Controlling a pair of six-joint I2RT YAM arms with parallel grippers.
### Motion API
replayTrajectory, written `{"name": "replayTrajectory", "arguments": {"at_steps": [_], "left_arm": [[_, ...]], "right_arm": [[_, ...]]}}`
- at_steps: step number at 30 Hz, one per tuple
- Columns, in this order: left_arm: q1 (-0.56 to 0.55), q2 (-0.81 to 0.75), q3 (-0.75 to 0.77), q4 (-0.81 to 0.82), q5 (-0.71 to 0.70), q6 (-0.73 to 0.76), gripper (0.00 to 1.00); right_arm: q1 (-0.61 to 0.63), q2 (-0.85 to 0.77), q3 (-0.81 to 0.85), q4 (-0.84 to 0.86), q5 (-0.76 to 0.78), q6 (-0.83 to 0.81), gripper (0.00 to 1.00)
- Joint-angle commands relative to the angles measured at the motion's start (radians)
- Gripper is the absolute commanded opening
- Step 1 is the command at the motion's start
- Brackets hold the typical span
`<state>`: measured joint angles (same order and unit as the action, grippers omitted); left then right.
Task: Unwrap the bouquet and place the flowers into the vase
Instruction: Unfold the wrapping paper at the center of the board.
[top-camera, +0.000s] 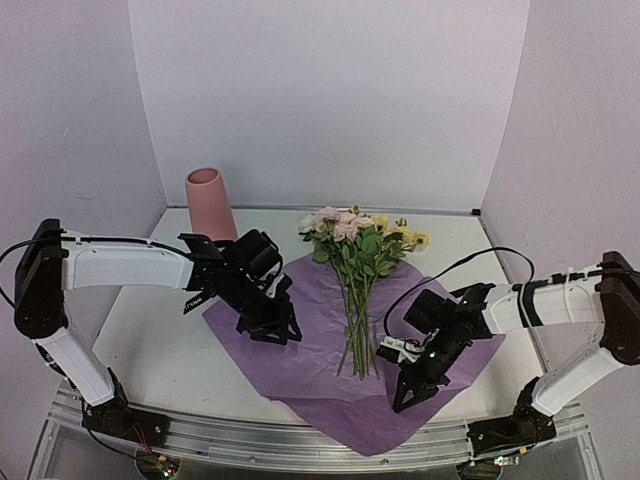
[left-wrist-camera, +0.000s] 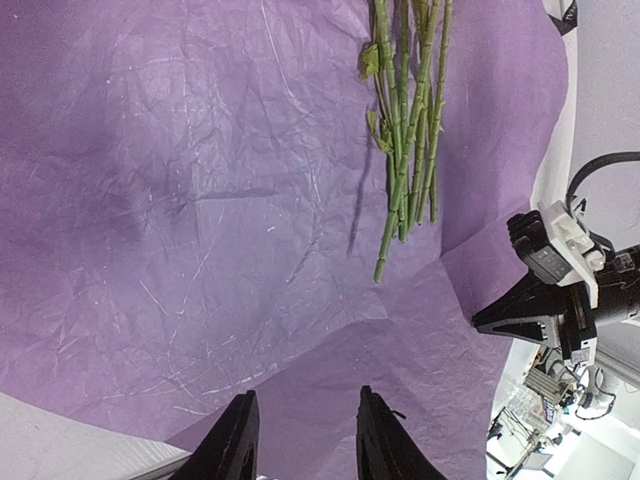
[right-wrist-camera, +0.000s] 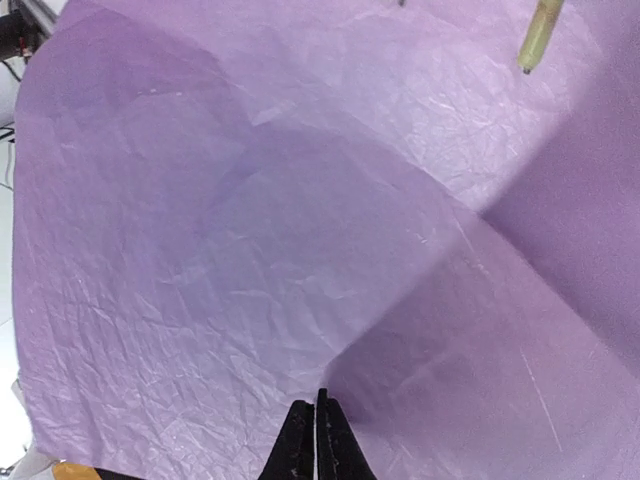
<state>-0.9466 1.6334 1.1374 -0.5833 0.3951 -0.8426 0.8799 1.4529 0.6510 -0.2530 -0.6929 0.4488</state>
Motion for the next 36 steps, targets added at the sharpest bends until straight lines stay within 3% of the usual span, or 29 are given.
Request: {"name": "replayTrajectory", "arguments": {"at_steps": [1, 15, 18, 22, 36], "left_arm": [[-0.012, 0.042, 0.028, 0.01, 0.016, 0.009, 0.36], [-0.116, 0.065, 0.017, 0.011, -0.021, -0.049, 0.35], [-0.134, 0.08, 0.029, 0.011, -0.044, -0.049, 0.35], [-0.186, 0.115, 0.046, 0.011, -0.046, -0.039, 0.35], [-0.307, 0.222, 0.028, 0.012, -0.092, -0.055, 0.34]], "right_arm": [[0.016, 0.022, 0.002, -0.036, 0.087, 0.026, 0.05], [0.016, -0.074, 0.115, -0.063, 0.405, 0.047, 0.09], [0.016, -0.099, 0.102, -0.055, 0.447, 0.067, 0.17], [0.016, -0.116, 0.071, -0.021, 0.416, 0.078, 0.24], [0.016, -0.113, -0.132, 0.04, 0.36, 0.177, 0.21]]}}
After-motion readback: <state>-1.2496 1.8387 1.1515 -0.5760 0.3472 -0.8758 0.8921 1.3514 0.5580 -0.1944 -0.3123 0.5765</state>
